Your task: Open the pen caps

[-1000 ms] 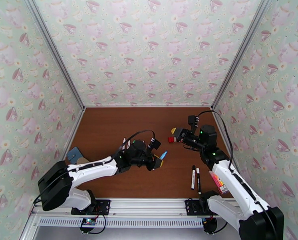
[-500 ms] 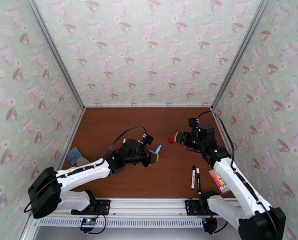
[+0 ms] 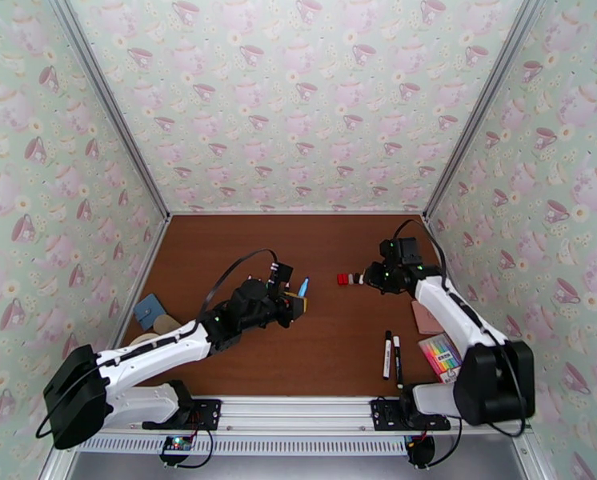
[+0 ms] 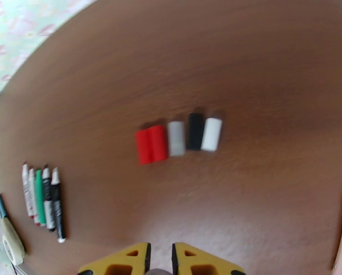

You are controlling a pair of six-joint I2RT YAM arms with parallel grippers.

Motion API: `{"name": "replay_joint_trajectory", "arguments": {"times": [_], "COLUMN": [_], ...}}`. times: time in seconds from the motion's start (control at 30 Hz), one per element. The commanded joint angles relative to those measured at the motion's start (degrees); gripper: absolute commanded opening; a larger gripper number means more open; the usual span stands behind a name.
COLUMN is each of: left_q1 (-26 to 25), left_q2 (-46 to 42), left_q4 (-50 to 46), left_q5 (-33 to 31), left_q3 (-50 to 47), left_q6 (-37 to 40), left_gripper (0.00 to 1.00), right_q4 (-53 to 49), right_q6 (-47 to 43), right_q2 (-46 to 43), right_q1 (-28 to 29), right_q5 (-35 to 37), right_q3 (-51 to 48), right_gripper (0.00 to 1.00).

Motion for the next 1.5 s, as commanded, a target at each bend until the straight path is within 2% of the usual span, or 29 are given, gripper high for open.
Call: {"name": "replay_joint_trajectory", "arguments": {"times": [0.0,0.3,0.63,0.9,1.47], "left_q1": [0.3,0.3,0.6,0.6,0.4], "left_q2": [-1.2,-1.0,-0.1,1.1,3.7], "left_q4": [-1.4,-2.6,-3.9,-4.4,-6.0], "left_q5": [-2.2,-2.4,-2.3,-1.8,-2.3], "left_q3": [-1.1,-0.9,-0.4,0.4,2.2], "left_q6": [1.1,1.9,2.0,1.7,1.2], "left_gripper": [0.06,0.07,0.08,0.09,0.1], "right_q4": [0.2,0.0,-0.9,-1.1,-0.2], "right_q6": [-2.5,-4.0,-4.7,-5.0,-4.4], "right_q2": [4.8,17.5,24.7,27.2,26.4], "right_q1": [-2.2,-3.4,-3.4,-3.5,-3.5], "right_q5": [0.1,-0.4,-0.4,-0.2,-1.8], "right_q3": [3.5,10.7,14.0,15.3,15.0], "right_gripper": [0.09,0.12,0.17,0.18,0.3]}}
